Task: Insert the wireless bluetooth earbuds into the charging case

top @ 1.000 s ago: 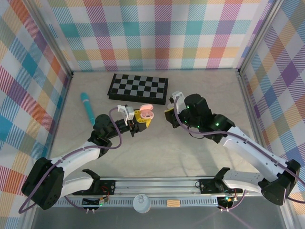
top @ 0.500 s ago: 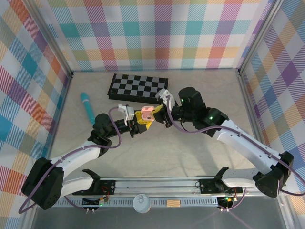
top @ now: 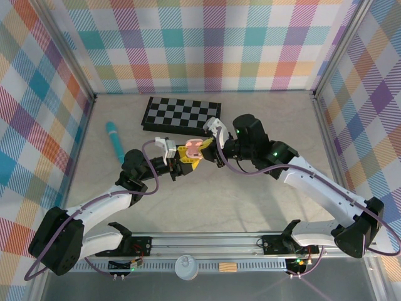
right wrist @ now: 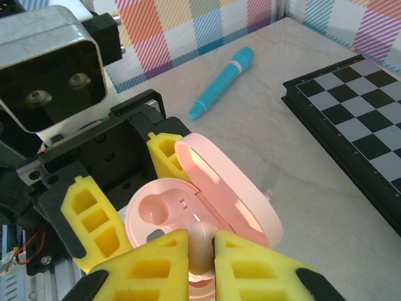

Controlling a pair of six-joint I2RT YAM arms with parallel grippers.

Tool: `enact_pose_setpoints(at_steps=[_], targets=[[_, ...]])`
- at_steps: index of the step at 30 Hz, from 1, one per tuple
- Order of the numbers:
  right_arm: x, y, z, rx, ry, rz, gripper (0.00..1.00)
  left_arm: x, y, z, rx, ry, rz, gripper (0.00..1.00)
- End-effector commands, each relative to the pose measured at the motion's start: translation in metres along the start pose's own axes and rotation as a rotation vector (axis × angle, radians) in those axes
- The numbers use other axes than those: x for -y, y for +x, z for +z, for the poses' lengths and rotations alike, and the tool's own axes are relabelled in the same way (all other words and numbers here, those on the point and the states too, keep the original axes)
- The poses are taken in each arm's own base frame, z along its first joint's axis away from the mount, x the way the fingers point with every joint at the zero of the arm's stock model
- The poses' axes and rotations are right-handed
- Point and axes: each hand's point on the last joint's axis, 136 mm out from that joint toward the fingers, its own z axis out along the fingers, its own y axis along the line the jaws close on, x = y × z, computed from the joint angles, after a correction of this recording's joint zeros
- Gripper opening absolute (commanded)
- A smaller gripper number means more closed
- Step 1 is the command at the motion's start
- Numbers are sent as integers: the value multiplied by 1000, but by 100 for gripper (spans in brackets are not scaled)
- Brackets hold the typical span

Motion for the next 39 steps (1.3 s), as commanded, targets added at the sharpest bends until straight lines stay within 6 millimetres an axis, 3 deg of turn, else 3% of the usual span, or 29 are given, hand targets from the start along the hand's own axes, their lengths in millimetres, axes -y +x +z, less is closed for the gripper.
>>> enact_pose_setpoints(at_steps=[1, 7, 16, 21, 32, 35, 39], targets=[[4, 3, -1, -23, 38, -17, 14, 4, -30, 0, 77, 24, 70, 33], [5, -1, -2, -15, 42, -29, 14, 4, -31, -1, 83, 19, 71, 33], [-17, 1, -3, -30, -85, -19, 18, 3, -35, 0, 93, 10, 78, 32], [-15, -3, -7, -13, -64, -26, 38, 2, -33, 0, 92, 7, 76, 32], [-8, -26, -25, 116, 7, 18, 43, 0, -30, -3, 97, -13, 79, 32], [1, -32, -35, 193, 58, 45, 47, -6, -30, -7, 104, -53, 91, 32], [45, -25, -51, 317, 185, 249, 51, -15, -31, -16, 123, -89, 90, 32]])
